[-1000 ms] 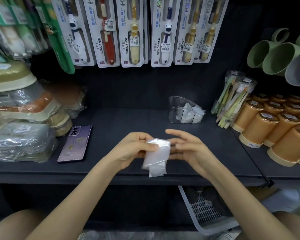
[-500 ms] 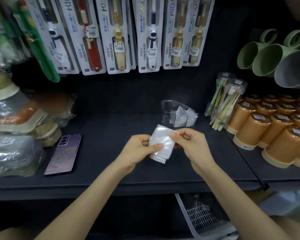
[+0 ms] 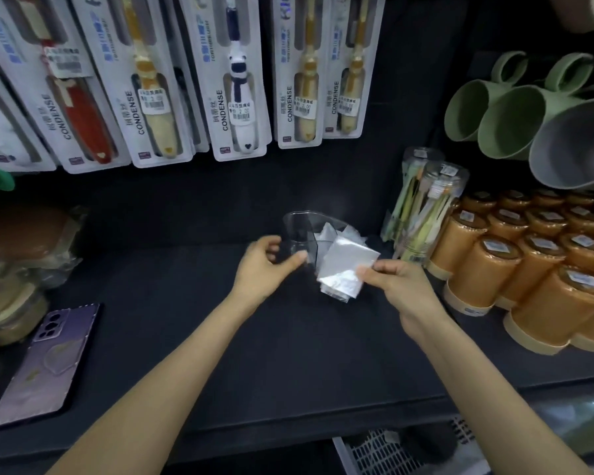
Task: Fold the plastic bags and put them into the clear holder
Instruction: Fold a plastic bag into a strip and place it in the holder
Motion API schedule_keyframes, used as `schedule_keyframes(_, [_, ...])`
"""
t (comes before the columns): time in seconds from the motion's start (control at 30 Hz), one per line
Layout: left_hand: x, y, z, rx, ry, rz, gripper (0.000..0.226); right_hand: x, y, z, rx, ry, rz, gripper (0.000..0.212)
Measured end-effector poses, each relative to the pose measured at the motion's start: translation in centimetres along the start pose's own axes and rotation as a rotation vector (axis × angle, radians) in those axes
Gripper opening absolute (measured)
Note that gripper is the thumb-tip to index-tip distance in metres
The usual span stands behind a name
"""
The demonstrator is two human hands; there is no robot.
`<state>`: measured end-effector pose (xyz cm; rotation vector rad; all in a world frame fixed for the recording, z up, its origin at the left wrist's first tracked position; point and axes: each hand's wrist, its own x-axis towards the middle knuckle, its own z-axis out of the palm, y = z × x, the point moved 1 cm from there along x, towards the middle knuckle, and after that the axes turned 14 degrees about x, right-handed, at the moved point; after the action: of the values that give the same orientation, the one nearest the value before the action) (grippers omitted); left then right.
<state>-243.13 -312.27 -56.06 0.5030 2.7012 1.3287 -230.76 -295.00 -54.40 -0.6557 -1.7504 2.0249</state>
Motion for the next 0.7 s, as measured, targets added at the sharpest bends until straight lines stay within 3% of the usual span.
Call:
schedule_keyframes(0.1, [4.0,0.3,0.9,-0.014,-0.111,-0.054,0.095,2.3,-0.4,-0.4,-0.075,0.018,0.014,0.011])
schedule_keyframes(0.23, [7.5,-0.4,1.9,0.0,-0.308,-0.008,0.121,4.4,-0.6,-0.7,-0.15,0.004,0.042,0.01])
schedule_keyframes(0.5, [6.4,-1.3,2.1,-0.023,-0.22,0.128,0.11,6.1,-2.1,0.2,-0.127,-0.029,0.031,0.008])
schedule_keyframes(0.7, [2.6,-2.3,0.8,-0.089,-0.207,0.188,0.105,6.0,-1.3,2.3,-0.36,-0.114,0.075,0.017])
